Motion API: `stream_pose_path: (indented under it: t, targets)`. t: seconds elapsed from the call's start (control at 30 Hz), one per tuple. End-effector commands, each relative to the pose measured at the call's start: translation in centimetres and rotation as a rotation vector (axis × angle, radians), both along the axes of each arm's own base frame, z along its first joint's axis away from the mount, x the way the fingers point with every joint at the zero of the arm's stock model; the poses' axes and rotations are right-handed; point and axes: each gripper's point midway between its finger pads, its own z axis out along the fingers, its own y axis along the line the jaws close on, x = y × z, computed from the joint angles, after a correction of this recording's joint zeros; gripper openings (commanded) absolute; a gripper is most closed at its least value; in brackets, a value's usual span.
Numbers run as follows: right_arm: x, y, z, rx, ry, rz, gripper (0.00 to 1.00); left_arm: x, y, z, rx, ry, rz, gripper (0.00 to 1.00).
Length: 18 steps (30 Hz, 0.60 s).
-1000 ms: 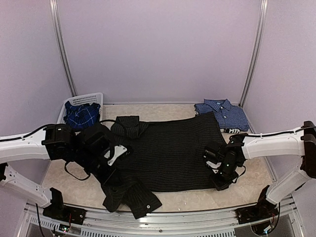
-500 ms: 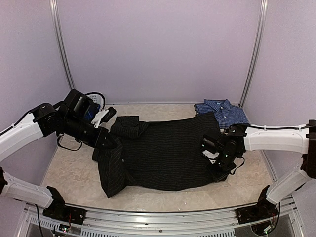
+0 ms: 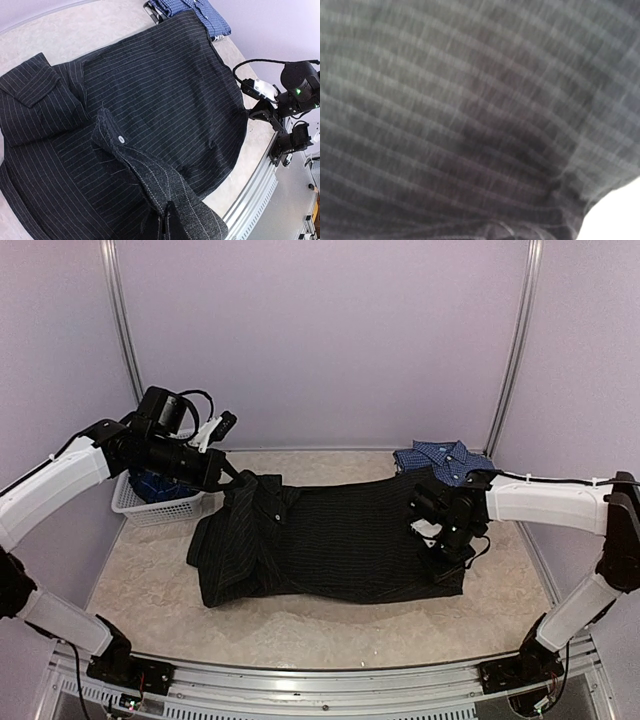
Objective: Fold and stack the long sleeve shirts
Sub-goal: Fold the flattened shirt at the center of the board.
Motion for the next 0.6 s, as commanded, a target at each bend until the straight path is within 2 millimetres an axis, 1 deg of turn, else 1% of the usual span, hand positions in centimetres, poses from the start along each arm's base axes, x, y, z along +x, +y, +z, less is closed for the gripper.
stream_pose_path:
  t: [0.0,0.1,0.13,0.23,0.27,0.37,0.5,0.57]
  targets:
    - [2.5,0.3,0.3,0.000,-0.037,0.022,0.00,3.1,-0.2,1.7,-0.037,-0.073,-0.003,0.00]
    - [3.8,-0.2,0.6,-0.014,-0.052,0.017,0.00,4.9,0.0,1.0,-0.035,-0.063,0.011,0.00]
    - [4.3,-0.4,0.7,-0.017,-0.058,0.012,0.00,5.6,0.0,0.4,-0.029,-0.049,0.013,0.00]
    - [5.6,-1.0,1.0,-0.027,-0.067,0.002,0.00,7.3,-0.1,-0.1,-0.026,-0.043,0.023,0.00]
    - [5.9,-1.3,1.0,-0.035,-0.071,0.000,0.00,8.0,-0.3,-0.6,-0.020,-0.034,0.022,0.00]
    - [6.9,-1.9,0.7,-0.054,-0.072,-0.013,0.00,9.7,-0.3,-1.1,-0.001,-0.032,0.031,0.00]
    - [8.0,-2.2,0.2,-0.078,-0.075,-0.020,0.00,12.1,0.0,-3.4,0.031,0.006,0.052,0.00]
    - [8.5,-2.1,-0.1,-0.082,-0.074,-0.022,0.00,13.0,0.1,-4.0,0.027,0.013,0.058,0.00]
